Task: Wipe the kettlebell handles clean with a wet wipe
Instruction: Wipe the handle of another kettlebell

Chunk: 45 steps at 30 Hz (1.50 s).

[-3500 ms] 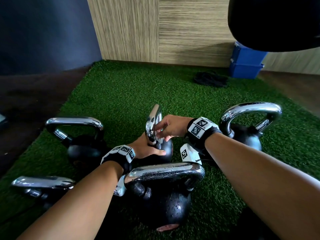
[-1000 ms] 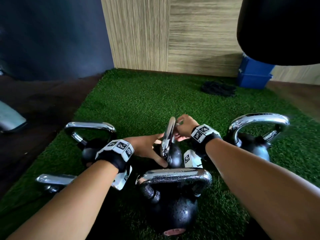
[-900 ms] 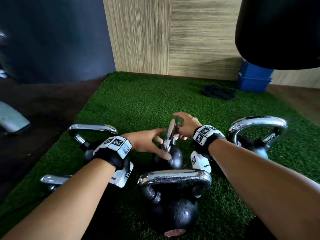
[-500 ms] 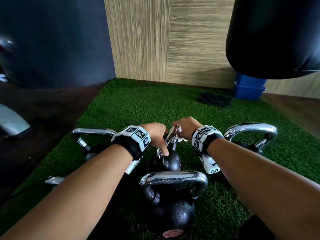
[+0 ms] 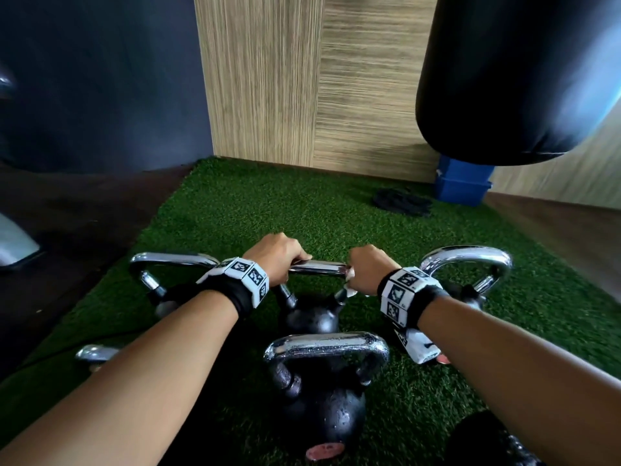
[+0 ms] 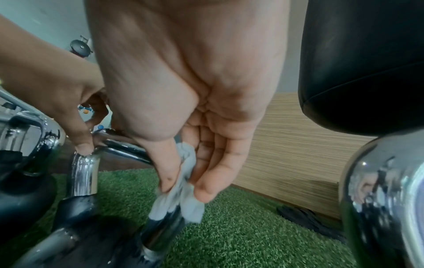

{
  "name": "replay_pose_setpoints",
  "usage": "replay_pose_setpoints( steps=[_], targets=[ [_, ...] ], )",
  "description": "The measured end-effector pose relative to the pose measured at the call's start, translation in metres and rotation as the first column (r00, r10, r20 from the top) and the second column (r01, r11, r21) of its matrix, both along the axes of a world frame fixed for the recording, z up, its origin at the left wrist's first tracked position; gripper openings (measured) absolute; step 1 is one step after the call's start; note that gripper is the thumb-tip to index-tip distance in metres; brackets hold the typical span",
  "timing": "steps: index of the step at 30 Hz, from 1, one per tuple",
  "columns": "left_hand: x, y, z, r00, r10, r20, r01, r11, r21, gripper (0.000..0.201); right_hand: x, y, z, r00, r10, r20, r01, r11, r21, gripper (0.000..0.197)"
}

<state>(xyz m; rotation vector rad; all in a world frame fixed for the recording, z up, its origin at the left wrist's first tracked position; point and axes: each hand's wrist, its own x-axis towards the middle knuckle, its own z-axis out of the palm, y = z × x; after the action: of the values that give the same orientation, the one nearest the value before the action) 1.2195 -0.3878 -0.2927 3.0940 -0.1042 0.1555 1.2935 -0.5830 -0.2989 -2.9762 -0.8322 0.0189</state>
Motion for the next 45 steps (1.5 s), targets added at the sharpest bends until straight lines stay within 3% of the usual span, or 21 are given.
replay_pose_setpoints(
  steps=[3,6,8,11,14,16,18,20,24,27,29,35,39,42,45],
  targets=[
    [-0.005,0.002,0.000,1.000,0.008,-0.011,-0.008,0.999,-0.048,0.064,-0.005,0.001,0.003,0.999,-0.027,-0.025,0.028,0.999,0.018,0.032],
    [-0.019,0.010,0.008,0.998,0.029,-0.057,-0.041,0.976,-0.216,0.063,-0.014,-0.004,0.019,0.995,-0.008,-0.098,0.007,1.000,-0.012,0.017],
    [-0.036,0.017,0.009,0.995,0.052,-0.089,-0.078,0.943,-0.323,0.072,-0.021,-0.013,0.034,0.995,0.015,-0.094,-0.015,1.000,-0.001,0.024],
    [-0.070,0.026,-0.004,0.966,0.056,-0.254,-0.155,0.908,-0.390,0.083,-0.038,-0.027,0.061,0.993,0.051,-0.109,-0.036,0.989,0.141,0.033],
    [-0.105,0.023,-0.034,0.864,0.054,-0.501,-0.284,0.873,-0.396,0.090,-0.065,-0.037,0.085,0.978,0.121,-0.172,-0.092,0.982,0.166,0.040],
    [-0.125,0.017,-0.058,0.814,0.010,-0.581,-0.321,0.841,-0.435,0.084,-0.085,-0.042,0.092,0.965,0.170,-0.199,-0.129,0.971,0.199,0.036],
    [-0.142,0.007,-0.078,0.814,-0.007,-0.581,-0.334,0.813,-0.478,0.072,-0.105,-0.047,0.089,0.955,0.218,-0.200,-0.163,0.952,0.257,0.022],
    [-0.153,-0.003,-0.097,0.848,0.019,-0.530,-0.346,0.777,-0.526,0.091,-0.122,-0.049,0.080,0.955,0.251,-0.156,-0.205,0.942,0.264,0.006],
    [-0.158,-0.027,-0.122,0.858,0.100,-0.504,-0.417,0.709,-0.569,0.113,-0.136,-0.047,0.060,0.954,0.257,-0.157,-0.205,0.937,0.283,0.016],
    [-0.153,-0.042,-0.135,0.893,0.122,-0.434,-0.405,0.638,-0.655,0.089,-0.140,-0.049,0.048,0.963,0.221,-0.154,-0.157,0.926,0.344,0.022],
    [-0.150,-0.043,-0.142,0.923,0.129,-0.363,-0.355,0.650,-0.672,0.074,-0.144,-0.050,0.040,0.967,0.219,-0.129,-0.150,0.903,0.404,0.016],
    [-0.141,-0.030,-0.150,0.959,0.030,-0.283,-0.235,0.644,-0.728,0.071,-0.156,-0.040,0.023,0.980,0.194,-0.053,-0.152,0.887,0.437,0.018],
    [-0.135,-0.023,-0.150,0.959,-0.022,-0.283,-0.206,0.631,-0.748,0.048,-0.163,-0.027,0.020,0.981,0.186,-0.057,-0.146,0.898,0.414,0.023],
    [-0.134,-0.022,-0.151,0.956,-0.042,-0.291,-0.200,0.634,-0.747,0.048,-0.166,-0.033,0.021,0.985,0.165,-0.044,-0.140,0.930,0.339,0.018],
    [-0.135,-0.024,-0.151,0.954,-0.040,-0.297,-0.207,0.630,-0.748,0.065,-0.163,-0.048,0.022,0.995,0.095,-0.017,-0.088,0.961,0.260,0.022]
  ],
)
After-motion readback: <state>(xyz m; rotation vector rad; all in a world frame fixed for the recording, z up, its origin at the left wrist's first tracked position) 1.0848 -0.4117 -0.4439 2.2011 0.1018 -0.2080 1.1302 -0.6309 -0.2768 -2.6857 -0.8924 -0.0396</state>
